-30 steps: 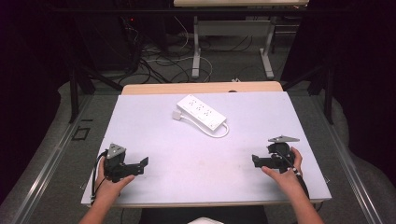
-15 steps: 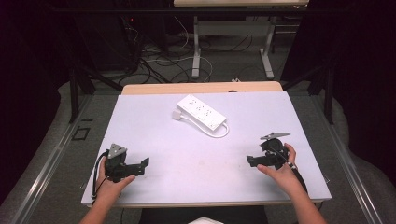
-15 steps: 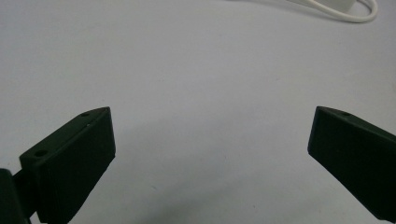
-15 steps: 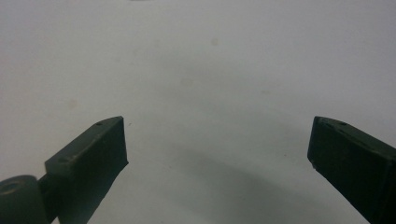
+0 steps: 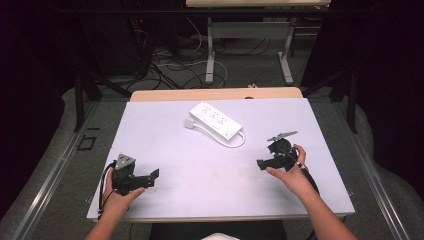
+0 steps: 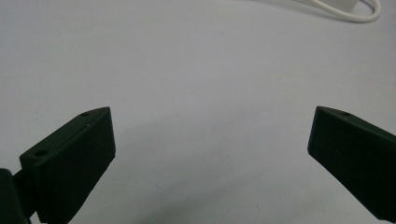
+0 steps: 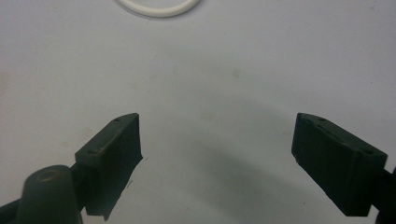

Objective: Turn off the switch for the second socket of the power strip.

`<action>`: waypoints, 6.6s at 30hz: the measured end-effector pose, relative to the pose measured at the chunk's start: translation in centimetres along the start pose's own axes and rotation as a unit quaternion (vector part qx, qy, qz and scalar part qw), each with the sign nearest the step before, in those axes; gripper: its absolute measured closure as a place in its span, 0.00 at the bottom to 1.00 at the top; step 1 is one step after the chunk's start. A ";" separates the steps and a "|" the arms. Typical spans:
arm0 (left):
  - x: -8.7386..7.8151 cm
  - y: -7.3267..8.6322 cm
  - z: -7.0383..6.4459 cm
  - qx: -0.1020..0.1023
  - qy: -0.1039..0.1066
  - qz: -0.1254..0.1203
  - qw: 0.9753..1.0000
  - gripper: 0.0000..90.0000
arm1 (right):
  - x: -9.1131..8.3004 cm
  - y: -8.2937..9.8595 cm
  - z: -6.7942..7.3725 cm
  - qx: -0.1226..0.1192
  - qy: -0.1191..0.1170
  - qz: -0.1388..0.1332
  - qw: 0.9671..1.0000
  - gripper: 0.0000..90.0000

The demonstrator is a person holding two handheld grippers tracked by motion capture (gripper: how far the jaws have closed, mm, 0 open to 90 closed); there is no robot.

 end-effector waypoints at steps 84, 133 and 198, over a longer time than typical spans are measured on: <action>0.2 0.1 0.3 0.000 0.002 -0.001 1.000 0.01 | 3.7 -13.7 5.5 -0.059 -0.039 0.039 0.997 0.38; -0.1 0.3 0.6 -0.010 -0.002 -0.002 1.000 0.01 | 9.3 -19.0 5.1 0.025 -0.062 -0.049 0.997 0.59; -0.1 0.4 0.7 -0.011 0.001 0.001 1.000 0.02 | 16.8 -18.1 8.6 -0.028 -0.075 -0.057 0.995 1.00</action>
Point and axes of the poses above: each handheld gripper's, and its own axes: x roughly forward along the jaws, y roughly out of its underside, z roughly to its left, the point moved 4 cm from there along x, roughly forward along the jaws, and after that the axes turned 4 degrees about -z, right-handed, at the moved point
